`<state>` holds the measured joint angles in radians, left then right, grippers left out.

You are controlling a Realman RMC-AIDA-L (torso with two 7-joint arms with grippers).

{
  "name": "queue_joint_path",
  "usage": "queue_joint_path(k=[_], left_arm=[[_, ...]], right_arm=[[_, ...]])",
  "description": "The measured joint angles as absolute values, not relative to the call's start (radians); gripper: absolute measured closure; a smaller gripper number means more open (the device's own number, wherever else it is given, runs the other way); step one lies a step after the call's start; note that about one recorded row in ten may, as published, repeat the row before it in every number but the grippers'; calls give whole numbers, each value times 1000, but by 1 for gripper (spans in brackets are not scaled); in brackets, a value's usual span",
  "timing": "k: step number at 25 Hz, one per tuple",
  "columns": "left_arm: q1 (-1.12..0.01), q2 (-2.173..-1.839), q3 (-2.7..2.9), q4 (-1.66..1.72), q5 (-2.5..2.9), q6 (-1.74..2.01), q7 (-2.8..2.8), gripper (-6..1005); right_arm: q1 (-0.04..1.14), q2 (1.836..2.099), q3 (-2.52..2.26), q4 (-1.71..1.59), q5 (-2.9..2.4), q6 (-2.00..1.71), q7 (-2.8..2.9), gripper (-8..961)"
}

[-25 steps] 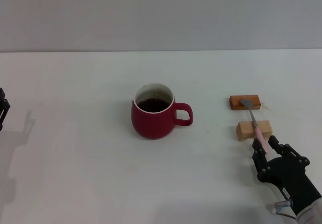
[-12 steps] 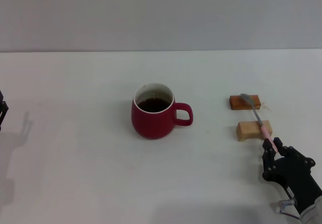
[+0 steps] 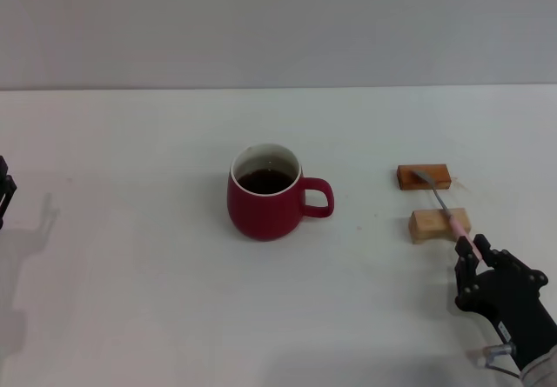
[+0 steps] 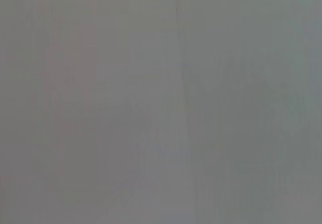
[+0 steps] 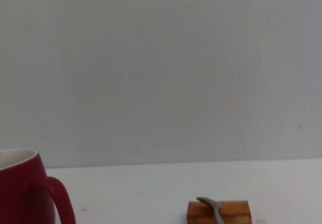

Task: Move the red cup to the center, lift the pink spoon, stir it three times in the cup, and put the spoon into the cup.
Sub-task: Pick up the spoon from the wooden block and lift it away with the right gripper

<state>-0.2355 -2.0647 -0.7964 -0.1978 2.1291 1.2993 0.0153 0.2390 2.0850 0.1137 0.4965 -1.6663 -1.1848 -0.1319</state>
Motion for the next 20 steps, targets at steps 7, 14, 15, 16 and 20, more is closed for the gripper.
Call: queue_joint_path(k=[7,14,15,16,20], left_arm=[[-235,-2066,-795,-197,2129,1300,15,159],[-235,-2066,-793,-196,2129,1300,15,159],[-235,-2066,-792,-196,2129,1300,15,159],[-235,-2066,-792,-196,2129,1300,15,159],[-235,-2065,-791,-196,2129,1300,15,159]], right_arm=[[225,2073,120,582,-1664,-1220,-284,798],[235,2043,122,645,-1666,-1273,-305,815],[235,2043,122,645,-1666,-1273,-305,815],[236,2037,123,656,-1666,-1275,-314,815],[237,2008,137,718,-1667,-1291,-372,816]])
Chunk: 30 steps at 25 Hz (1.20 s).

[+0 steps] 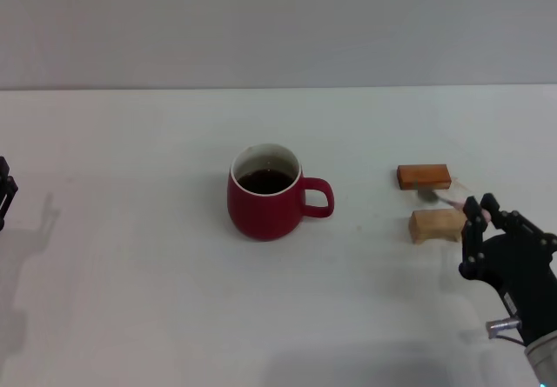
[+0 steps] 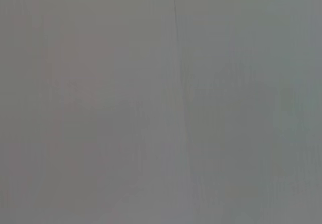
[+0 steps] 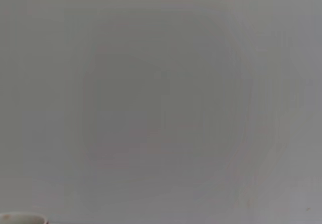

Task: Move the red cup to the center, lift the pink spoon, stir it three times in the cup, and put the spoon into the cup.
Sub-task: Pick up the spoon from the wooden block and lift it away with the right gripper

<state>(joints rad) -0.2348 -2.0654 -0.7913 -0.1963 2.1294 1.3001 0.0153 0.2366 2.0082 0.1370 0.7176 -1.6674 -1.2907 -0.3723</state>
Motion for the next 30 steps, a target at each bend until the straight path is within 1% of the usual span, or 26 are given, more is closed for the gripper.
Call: queue_joint_path(k=[4,8,12,18,26,28,30], left_arm=[[-235,-2065,-791,-196,2131,1302,15,159],[-235,-2065,-791,-196,2131,1303,15,159],[-237,-2065,-791,-196,2131,1304,15,159],[-239,-2065,-792,-196,2131,1304,15,159],[-237,-2065,-792,-195,2131,1303,15,159],[-236,-2065,-794,-195,2131,1302,15,159],[-236,-2065,-795,-195,2131,1300,15,159]], right_arm=[[237,1989,142,751,-1670,-1307,-393,818],[238,1982,144,756,-1680,-1316,-393,819],[249,1968,144,771,-1690,-1347,-394,820],[253,1961,145,772,-1698,-1389,-394,820],[265,1945,146,778,-1710,-1498,-394,821],[272,1940,146,780,-1722,-1526,-394,821],[286,1930,148,799,-1743,-1543,-394,821]])
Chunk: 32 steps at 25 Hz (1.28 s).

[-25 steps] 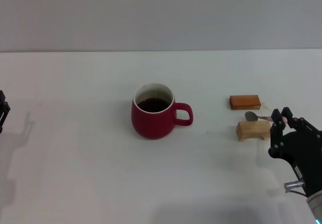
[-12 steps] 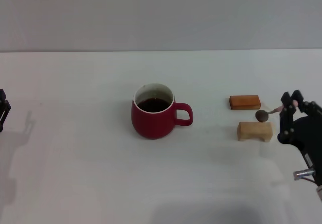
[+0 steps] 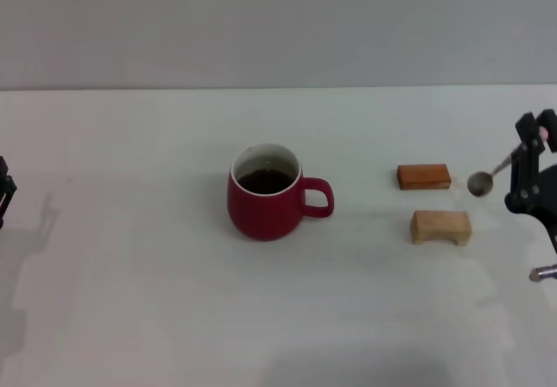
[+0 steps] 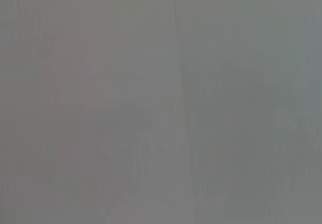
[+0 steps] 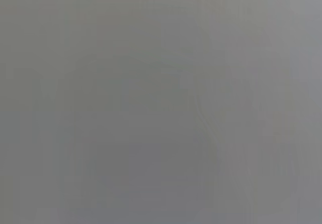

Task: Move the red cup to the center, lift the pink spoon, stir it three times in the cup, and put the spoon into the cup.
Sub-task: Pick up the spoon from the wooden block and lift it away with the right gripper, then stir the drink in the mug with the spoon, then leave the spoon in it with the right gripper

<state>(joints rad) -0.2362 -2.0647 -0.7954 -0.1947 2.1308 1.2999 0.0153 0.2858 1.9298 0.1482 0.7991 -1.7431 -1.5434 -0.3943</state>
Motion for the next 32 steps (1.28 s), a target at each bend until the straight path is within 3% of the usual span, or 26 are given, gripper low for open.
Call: queue_joint_path(k=[6,15,22,23,24,32], left_arm=[[-238,-2065,-798,-195,2131,1294,15,159],[-242,-2066,-799,-195,2129,1288,16,159],[-242,-2066,-799,-193,2126,1288,17,159],[-242,-2066,-799,-193,2126,1288,17,159],[-242,-2066,-799,-193,2125,1288,17,159],[-242,-2068,-799,-193,2123,1289,17,159]], right_arm=[[307,1927,197,819,-1832,-1548,-391,822],[346,1972,359,855,-2076,-1482,-385,822],[395,2038,427,843,-2197,-1362,-383,822],[395,2038,427,843,-2197,-1362,-383,822],[408,2056,439,829,-2210,-1325,-383,822],[447,2076,447,805,-2217,-1217,-351,822]])
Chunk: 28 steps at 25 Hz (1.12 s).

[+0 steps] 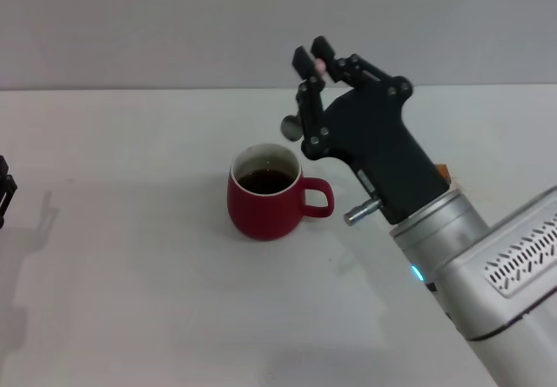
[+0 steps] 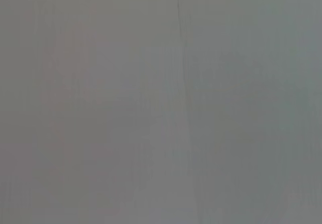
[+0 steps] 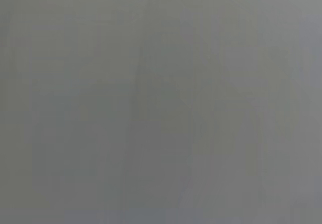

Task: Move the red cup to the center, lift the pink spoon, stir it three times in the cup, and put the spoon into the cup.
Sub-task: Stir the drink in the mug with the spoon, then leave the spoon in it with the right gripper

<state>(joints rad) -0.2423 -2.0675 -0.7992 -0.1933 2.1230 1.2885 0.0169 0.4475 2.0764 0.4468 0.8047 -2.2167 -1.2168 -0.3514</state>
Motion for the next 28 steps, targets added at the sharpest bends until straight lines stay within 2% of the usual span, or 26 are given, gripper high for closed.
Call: queue_joint_path(k=[19,28], left_arm=[[-252,-2065,-800,-181,2123,1289,17,159],[-255,-2067,-801,-181,2123,1289,17,159]], right_arm=[[491,2087,435,753,-2217,-1062,-262,821],[551,2089,433,706,-2220,-994,-161,822]])
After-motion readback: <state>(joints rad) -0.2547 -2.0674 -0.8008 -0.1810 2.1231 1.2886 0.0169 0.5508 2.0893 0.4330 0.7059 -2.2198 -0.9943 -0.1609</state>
